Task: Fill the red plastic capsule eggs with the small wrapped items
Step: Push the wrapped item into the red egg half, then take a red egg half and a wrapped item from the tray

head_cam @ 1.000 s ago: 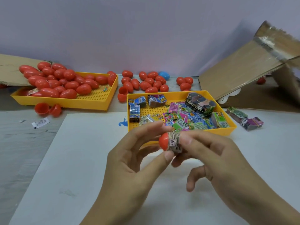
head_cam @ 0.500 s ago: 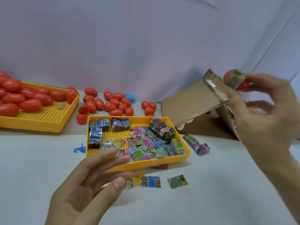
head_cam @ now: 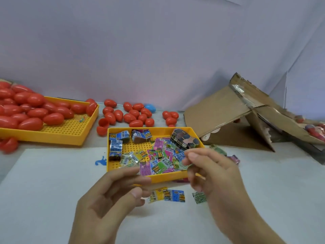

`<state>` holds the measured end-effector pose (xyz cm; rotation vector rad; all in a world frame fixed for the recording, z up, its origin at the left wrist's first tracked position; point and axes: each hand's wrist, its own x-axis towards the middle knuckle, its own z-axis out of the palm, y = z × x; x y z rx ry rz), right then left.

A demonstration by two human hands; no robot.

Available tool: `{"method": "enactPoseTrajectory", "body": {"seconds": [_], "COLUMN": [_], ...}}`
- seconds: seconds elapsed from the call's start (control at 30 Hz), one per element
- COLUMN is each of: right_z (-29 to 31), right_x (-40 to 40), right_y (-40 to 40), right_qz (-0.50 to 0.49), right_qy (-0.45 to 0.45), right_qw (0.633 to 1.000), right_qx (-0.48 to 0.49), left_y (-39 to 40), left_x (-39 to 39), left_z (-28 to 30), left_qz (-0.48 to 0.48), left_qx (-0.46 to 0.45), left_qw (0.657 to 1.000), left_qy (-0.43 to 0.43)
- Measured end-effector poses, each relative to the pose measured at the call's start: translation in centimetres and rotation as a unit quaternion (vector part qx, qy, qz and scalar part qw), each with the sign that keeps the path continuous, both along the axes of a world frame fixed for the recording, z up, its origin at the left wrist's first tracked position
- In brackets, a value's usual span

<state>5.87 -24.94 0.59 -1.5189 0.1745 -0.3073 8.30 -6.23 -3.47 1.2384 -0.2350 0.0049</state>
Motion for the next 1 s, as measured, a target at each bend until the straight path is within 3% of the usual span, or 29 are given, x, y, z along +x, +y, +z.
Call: {"method": "enactPoseTrajectory", "body": {"seconds": [0.07,0.27,0.47,0.53,0.6,0.7,0.77,0.9,0.93,1.0], "right_z": [-2.2,-3.9,-3.6,-3.7,-3.8,-3.6,-3.5,-3.5,-3.5,-3.5], "right_x": [-0.3,-0.2,0.1,0.3,0.3,0.2,0.3,0.4,0.4,0.4], "right_y": [2.8,3.9,4.2,4.1,4.0,4.0,4.0,3.8,3.8,3.7], "right_qz": [0.075,0.142,0.147,0.15,0.16,0.166,0.169,0.179,0.181,0.183], "right_qy": [0.027,0.019,0.026,0.032,0.035,0.036,0.041,0.04,0.038,0.038], "right_qw": [0.992,0.979,0.98,0.98,0.979,0.977,0.976,0.974,0.973,0.972], "right_qx": [0.095,0.143,0.135,0.123,0.119,0.13,0.132,0.132,0.134,0.139], "left_y": [0.3,1.3,3.7,5.1,6.9,9.4,10.3,9.6,8.7,6.2], "left_x": [0.1,-0.1,5.2,9.3,13.8,18.7,19.7,18.9,18.1,15.3], "left_z": [0.0,0.5,2.8,3.8,4.6,4.5,4.0,3.7,3.8,4.6], "left_qz": [-0.002,0.026,0.209,0.296,0.353,0.258,0.2,0.269,0.287,0.267], "left_qx": [0.014,0.058,0.092,0.186,0.362,0.641,0.72,0.665,0.622,0.468], "left_qw": [1.0,0.997,0.968,0.925,0.846,0.716,0.663,0.679,0.704,0.822], "left_qy": [-0.012,-0.046,-0.105,-0.151,-0.167,-0.095,-0.048,-0.154,-0.187,-0.184]}}
